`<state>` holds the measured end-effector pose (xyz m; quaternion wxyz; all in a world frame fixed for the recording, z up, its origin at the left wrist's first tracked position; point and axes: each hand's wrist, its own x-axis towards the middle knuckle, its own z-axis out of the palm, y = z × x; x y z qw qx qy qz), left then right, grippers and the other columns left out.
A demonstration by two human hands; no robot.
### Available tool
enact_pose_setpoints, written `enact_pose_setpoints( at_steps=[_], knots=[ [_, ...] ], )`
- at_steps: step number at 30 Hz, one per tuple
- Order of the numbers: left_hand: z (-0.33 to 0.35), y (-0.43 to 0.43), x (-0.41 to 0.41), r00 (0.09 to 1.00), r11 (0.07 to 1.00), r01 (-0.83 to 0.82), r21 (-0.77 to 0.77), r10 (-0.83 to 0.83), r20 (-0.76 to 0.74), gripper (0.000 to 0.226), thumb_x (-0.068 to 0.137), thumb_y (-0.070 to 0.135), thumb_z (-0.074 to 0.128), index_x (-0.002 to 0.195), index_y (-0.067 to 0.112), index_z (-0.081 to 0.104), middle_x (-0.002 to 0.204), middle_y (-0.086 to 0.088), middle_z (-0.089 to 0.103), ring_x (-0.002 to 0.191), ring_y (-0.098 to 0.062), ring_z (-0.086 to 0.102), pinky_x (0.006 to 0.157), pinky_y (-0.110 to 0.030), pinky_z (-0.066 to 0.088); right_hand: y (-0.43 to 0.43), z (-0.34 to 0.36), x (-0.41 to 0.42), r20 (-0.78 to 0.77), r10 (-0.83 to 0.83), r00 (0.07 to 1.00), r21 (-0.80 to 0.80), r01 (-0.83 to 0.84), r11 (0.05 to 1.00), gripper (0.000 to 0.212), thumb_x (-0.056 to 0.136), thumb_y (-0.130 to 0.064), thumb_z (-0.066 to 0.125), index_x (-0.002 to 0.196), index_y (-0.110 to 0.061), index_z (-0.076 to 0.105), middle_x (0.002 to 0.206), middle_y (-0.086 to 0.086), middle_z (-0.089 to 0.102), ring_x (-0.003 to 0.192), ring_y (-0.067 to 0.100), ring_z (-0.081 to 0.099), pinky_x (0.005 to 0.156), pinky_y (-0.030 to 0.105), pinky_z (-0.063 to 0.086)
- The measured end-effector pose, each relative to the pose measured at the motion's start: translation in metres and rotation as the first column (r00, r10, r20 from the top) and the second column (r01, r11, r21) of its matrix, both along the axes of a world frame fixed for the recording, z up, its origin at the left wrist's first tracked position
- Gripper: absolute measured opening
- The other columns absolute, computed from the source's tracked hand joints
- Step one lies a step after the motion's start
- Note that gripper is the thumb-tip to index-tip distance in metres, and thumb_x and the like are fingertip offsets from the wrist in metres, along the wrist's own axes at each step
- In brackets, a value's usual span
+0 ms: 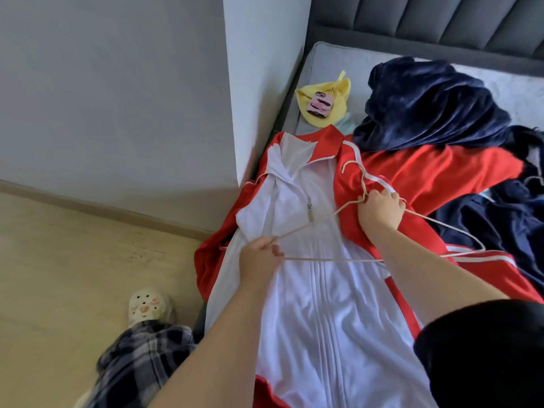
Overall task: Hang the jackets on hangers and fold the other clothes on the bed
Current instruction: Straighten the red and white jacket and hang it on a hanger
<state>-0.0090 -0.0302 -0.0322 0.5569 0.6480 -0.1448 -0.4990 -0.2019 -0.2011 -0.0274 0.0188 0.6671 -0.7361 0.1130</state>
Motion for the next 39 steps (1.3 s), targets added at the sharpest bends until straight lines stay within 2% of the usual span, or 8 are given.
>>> enact_pose_setpoints(
  at_steps=[3,6,14,17,22,29,36,39],
  knots=[
    [-0.004,-0.021,0.005,0.903,0.99,0.126,0.056,-0.138,0.407,0.03,0.091,0.006,0.045,0.105,0.014,0.07,0.104,-0.001,0.069,0.102,-0.021,0.063,0.094,-0.034,0.047,0.009,-0.033,-0.001,-0.02,0.017,1.0,-0.075,-0.019,0.997,0.029,0.092,-0.02,0.049,0.098,0.004,0.064,0.102,0.025,0.061,0.104,0.041,0.052,0.093,0.05,0.035],
    [-0.011,-0.047,0.007,0.766,0.972,0.211,0.104,-0.231,0.6,0.033,0.095,0.013,0.044,0.12,0.019,0.064,0.122,0.001,0.063,0.115,-0.017,0.055,0.088,-0.019,0.035,0.016,-0.052,-0.001,0.002,0.008,1.0,-0.175,-0.008,0.985,0.025,0.085,-0.019,0.051,0.08,0.003,0.061,0.083,0.025,0.06,0.086,0.042,0.056,0.086,0.051,0.041],
    [-0.021,-0.133,0.029,0.717,0.922,0.385,0.027,-0.318,0.62,0.053,0.094,0.014,0.046,0.144,0.03,0.038,0.095,-0.008,0.049,0.071,-0.012,0.046,0.055,-0.011,0.037,0.002,-0.071,-0.002,0.057,0.001,0.998,-0.273,0.014,0.962,0.034,0.087,-0.026,0.041,0.077,0.002,0.059,0.084,0.023,0.059,0.087,0.041,0.055,0.09,0.051,0.037],
    [-0.024,-0.153,0.034,0.805,0.923,0.381,-0.057,-0.3,0.512,0.054,0.092,0.012,0.046,0.143,0.03,0.041,0.091,-0.004,0.048,0.076,-0.013,0.049,0.068,-0.02,0.043,-0.003,-0.075,-0.001,0.046,-0.01,0.999,-0.301,0.024,0.953,0.024,0.086,-0.019,0.053,0.076,0.001,0.058,0.083,0.023,0.059,0.087,0.04,0.055,0.089,0.051,0.038],
    [-0.027,-0.166,0.039,0.979,0.968,0.179,-0.176,-0.158,0.126,0.037,0.093,0.003,0.046,0.125,0.018,0.06,0.129,-0.006,0.055,0.113,-0.021,0.058,0.1,-0.036,0.048,-0.006,-0.076,0.0,0.045,0.005,0.999,-0.329,0.011,0.944,0.026,0.084,-0.021,0.05,0.074,0.001,0.058,0.081,0.022,0.059,0.085,0.039,0.056,0.087,0.051,0.039],
    [-0.015,-0.15,0.049,0.886,0.935,-0.221,-0.279,0.073,-0.459,0.017,0.09,0.007,0.061,0.107,0.003,0.061,0.103,-0.009,0.067,0.093,-0.015,0.067,0.074,-0.021,0.055,-0.01,-0.076,0.002,0.046,-0.002,0.999,-0.212,0.012,0.977,0.026,0.088,-0.021,0.053,0.082,0.003,0.061,0.09,0.025,0.061,0.096,0.041,0.054,0.092,0.051,0.034],
    [-0.01,-0.099,0.056,0.881,0.952,-0.144,-0.27,-0.001,-0.473,0.021,0.099,0.01,0.044,0.118,0.006,0.052,0.102,-0.006,0.062,0.09,-0.013,0.062,0.065,-0.02,0.056,0.013,-0.041,0.001,0.035,0.041,0.999,-0.077,-0.038,0.996,0.037,0.087,-0.034,0.055,0.086,0.001,0.066,0.093,0.019,0.062,0.099,0.037,0.052,0.094,0.047,0.031],
    [-0.002,-0.084,0.054,0.882,0.982,-0.097,-0.163,0.009,-0.471,0.02,0.098,0.009,0.043,0.113,0.006,0.055,0.1,-0.006,0.061,0.087,-0.014,0.06,0.056,-0.017,0.055,0.027,-0.019,-0.005,0.068,0.119,0.991,-0.116,-0.111,0.987,0.028,0.087,-0.028,0.055,0.072,-0.005,0.058,0.082,0.018,0.063,0.086,0.037,0.056,0.08,0.044,0.035]
  ],
)
